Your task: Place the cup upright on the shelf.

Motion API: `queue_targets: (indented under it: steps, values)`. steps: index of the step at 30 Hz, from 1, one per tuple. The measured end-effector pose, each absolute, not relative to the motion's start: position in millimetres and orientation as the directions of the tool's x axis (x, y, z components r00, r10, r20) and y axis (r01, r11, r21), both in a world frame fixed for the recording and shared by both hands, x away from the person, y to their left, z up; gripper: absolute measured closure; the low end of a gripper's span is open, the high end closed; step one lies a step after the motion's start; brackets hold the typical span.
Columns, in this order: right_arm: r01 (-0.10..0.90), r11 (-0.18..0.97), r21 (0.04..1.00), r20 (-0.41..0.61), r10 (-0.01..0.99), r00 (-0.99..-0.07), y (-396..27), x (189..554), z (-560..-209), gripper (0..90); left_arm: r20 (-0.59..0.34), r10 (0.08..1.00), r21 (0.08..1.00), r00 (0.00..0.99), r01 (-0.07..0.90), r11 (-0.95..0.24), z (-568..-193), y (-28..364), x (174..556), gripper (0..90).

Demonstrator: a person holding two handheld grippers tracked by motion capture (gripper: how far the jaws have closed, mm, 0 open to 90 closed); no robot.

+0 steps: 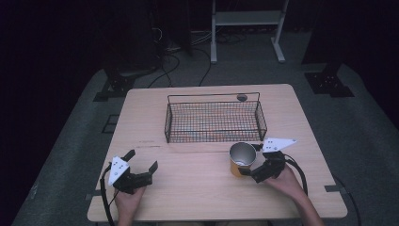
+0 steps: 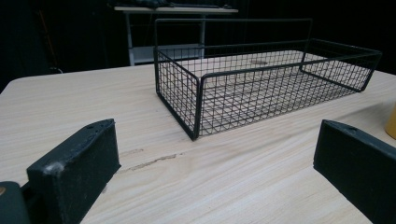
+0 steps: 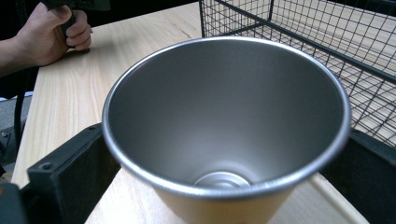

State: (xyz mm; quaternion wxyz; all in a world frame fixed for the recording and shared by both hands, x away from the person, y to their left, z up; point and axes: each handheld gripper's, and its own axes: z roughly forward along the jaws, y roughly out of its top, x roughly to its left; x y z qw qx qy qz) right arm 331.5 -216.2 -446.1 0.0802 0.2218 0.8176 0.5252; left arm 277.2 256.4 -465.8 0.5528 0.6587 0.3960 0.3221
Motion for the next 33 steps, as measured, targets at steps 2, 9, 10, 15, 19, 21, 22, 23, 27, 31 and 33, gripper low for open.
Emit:
queue_targets:
  steps: [2, 9, 10, 15, 19, 21, 22, 23, 27, 31, 33]
  values:
    - [0.280, 0.352, 0.893, 0.104, 0.444, -0.890, -213.5, 333.0, -446.4, 0.0, -0.012, 0.878, 0.983, 0.479, 0.166, -0.077, -465.8, 256.3, 277.2, 0.0]
    - [0.276, 0.344, 0.898, 0.105, 0.442, -0.891, -210.0, 335.7, -445.9, 0.0, -0.014, 0.878, 0.983, 0.478, 0.165, -0.074, -465.8, 256.4, 277.2, 0.0]
    - [0.277, 0.340, 0.899, 0.107, 0.442, -0.891, -210.1, 336.0, -445.6, 0.0, -0.013, 0.878, 0.983, 0.479, 0.165, -0.076, -465.8, 256.4, 277.2, 0.0]
    - [0.276, 0.338, 0.900, 0.108, 0.439, -0.892, -208.5, 336.3, -443.9, 0.0, -0.014, 0.877, 0.984, 0.480, 0.165, -0.074, -465.8, 256.4, 277.2, 0.0]
    - [0.279, 0.337, 0.899, 0.115, 0.433, -0.894, -207.3, 337.0, -444.0, 0.0, -0.014, 0.877, 0.984, 0.480, 0.165, -0.075, -465.8, 256.4, 277.2, 0.0]
    - [0.280, 0.342, 0.897, 0.114, 0.434, -0.894, -206.7, 337.3, -444.3, 0.0, -0.014, 0.877, 0.983, 0.480, 0.165, -0.075, -465.8, 256.6, 277.2, 0.0]
    - [0.280, 0.342, 0.897, 0.114, 0.434, -0.894, -206.7, 337.3, -444.3, 0.0, -0.014, 0.877, 0.983, 0.480, 0.165, -0.075, -465.8, 256.6, 277.2, 0.0]
    - [0.284, 0.342, 0.896, 0.117, 0.434, -0.893, -206.6, 337.6, -444.3, 0.0, -0.014, 0.877, 0.983, 0.480, 0.165, -0.075, -465.8, 256.7, 277.2, 0.0]
    - [0.273, 0.340, 0.900, 0.114, 0.421, -0.900, -207.0, 337.9, -441.6, 5.6, -0.013, 0.877, 0.983, 0.480, 0.165, -0.075, -465.8, 256.6, 277.2, 0.0]
    - [0.271, 0.347, 0.898, 0.110, 0.420, -0.901, -206.4, 338.0, -440.8, 7.4, -0.013, 0.877, 0.984, 0.481, 0.164, -0.076, -465.7, 256.8, 277.0, 0.0]
    - [0.268, 0.349, 0.898, 0.102, 0.427, -0.899, -206.3, 337.4, -440.1, 8.1, -0.013, 0.876, 0.984, 0.482, 0.164, -0.075, -465.7, 256.9, 277.0, 0.0]
